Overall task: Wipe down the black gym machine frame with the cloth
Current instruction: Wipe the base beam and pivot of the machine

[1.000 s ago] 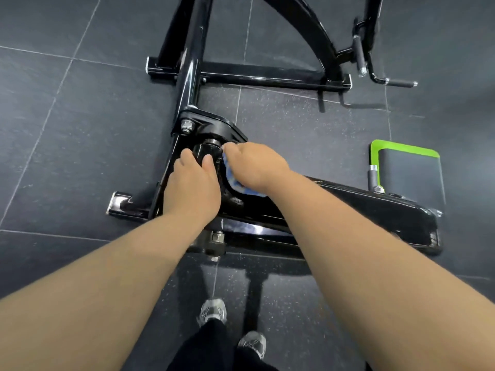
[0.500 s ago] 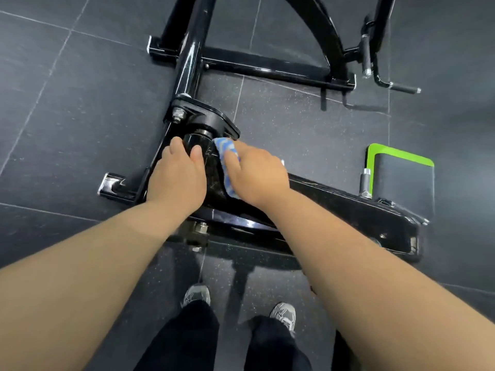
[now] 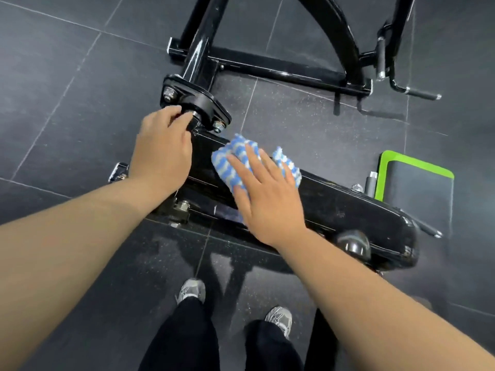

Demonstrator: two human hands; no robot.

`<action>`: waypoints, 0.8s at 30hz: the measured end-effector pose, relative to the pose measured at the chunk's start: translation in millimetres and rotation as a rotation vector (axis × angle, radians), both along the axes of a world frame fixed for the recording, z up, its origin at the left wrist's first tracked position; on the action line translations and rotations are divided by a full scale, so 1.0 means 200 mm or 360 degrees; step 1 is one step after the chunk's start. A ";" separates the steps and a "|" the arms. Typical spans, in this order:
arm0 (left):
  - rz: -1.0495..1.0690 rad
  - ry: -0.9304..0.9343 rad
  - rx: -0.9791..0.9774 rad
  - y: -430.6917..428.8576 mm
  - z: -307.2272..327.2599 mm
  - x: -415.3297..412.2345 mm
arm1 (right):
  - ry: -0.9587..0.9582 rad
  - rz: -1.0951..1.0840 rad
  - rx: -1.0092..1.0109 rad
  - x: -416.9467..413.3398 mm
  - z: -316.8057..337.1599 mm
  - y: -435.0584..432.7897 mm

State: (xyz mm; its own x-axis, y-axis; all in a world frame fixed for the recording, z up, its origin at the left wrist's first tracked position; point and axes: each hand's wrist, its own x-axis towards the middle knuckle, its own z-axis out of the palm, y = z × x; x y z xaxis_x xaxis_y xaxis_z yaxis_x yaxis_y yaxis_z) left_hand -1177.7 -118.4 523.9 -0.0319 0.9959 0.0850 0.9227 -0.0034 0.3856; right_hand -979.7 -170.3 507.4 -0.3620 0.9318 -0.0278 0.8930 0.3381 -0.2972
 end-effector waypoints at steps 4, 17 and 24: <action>-0.0506 0.0150 -0.0027 0.01 0.02 0.11 | -0.0134 -0.0269 -0.0096 0.38 -0.01 -0.07; -0.1239 0.0407 -0.0051 -0.02 0.00 0.50 | 0.0795 -0.1127 0.0025 0.53 0.08 -0.16; -0.0815 0.0644 -0.0401 -0.14 -0.04 0.95 | 0.0392 -0.1368 -0.0351 0.96 -0.02 -0.11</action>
